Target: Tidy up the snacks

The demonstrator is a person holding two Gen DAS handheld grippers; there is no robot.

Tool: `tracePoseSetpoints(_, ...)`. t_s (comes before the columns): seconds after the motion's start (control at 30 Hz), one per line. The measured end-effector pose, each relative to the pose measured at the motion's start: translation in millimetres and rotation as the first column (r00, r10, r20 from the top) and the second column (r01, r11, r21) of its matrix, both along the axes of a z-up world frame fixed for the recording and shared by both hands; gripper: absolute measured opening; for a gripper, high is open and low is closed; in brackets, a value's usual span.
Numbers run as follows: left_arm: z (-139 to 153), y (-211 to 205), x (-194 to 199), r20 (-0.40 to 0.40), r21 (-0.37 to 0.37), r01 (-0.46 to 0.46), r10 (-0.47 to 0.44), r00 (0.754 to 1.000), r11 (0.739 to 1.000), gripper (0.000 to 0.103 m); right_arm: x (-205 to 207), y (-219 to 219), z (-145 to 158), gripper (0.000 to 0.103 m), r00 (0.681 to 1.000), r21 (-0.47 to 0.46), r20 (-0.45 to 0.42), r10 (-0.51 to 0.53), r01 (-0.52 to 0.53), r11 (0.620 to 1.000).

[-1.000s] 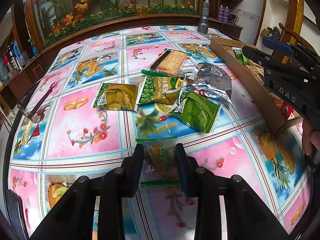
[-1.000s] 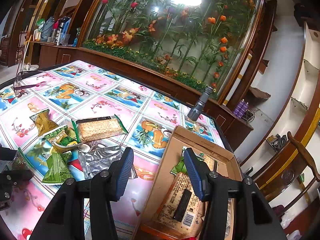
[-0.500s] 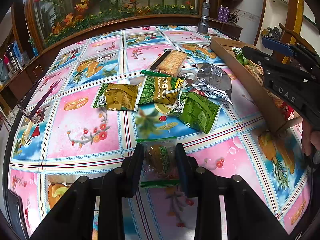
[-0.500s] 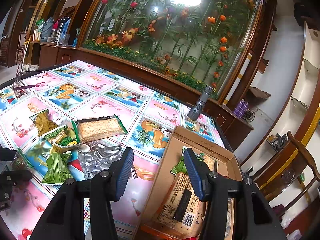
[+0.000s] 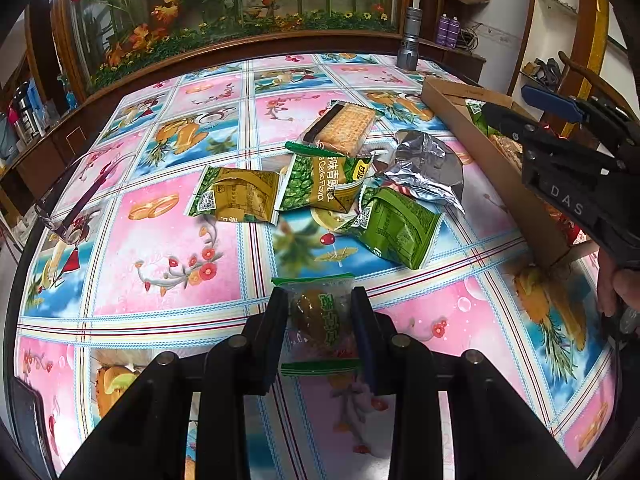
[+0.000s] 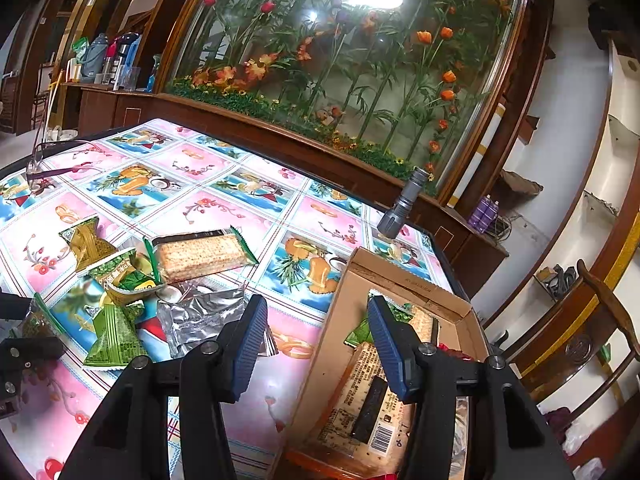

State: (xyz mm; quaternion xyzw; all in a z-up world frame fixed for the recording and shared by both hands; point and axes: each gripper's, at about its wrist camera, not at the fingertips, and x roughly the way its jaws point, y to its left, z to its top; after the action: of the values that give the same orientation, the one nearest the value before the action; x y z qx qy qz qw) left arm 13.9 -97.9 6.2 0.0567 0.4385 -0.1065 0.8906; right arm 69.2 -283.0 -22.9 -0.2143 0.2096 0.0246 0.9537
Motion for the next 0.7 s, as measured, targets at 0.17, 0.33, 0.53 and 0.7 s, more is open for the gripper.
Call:
tracePoseSetpoints(0.17, 2, 0, 0, 0.004, -0.003, 0.001, -0.001, 1.000, 1.000, 0.031, 1, 2, -2, 0.056, 1.000, -0.001, -0.006, 0.001, -0.001, 1.000)
tracePoseSetpoints(0.33, 3, 1, 0, 0.006, -0.010, -0.005, 0.005, 1.000, 1.000, 0.031, 1, 1, -2, 0.056, 1.000, 0.025, -0.021, 0.007, -0.007, 1.000)
tracePoseSetpoints(0.53, 8, 11, 3, 0.015, -0.058, -0.039, 0.040, 0.999, 0.998, 0.031, 15, -32, 6, 0.056, 0.986, 0.322, -0.154, 0.064, -0.011, 0.947)
tracePoseSetpoints(0.7, 9, 22, 6, 0.015, -0.082, -0.077, 0.079, 0.997, 0.994, 0.031, 20, -33, 3, 0.057, 0.916, 0.577, -0.288, 0.279, -0.067, 0.814)
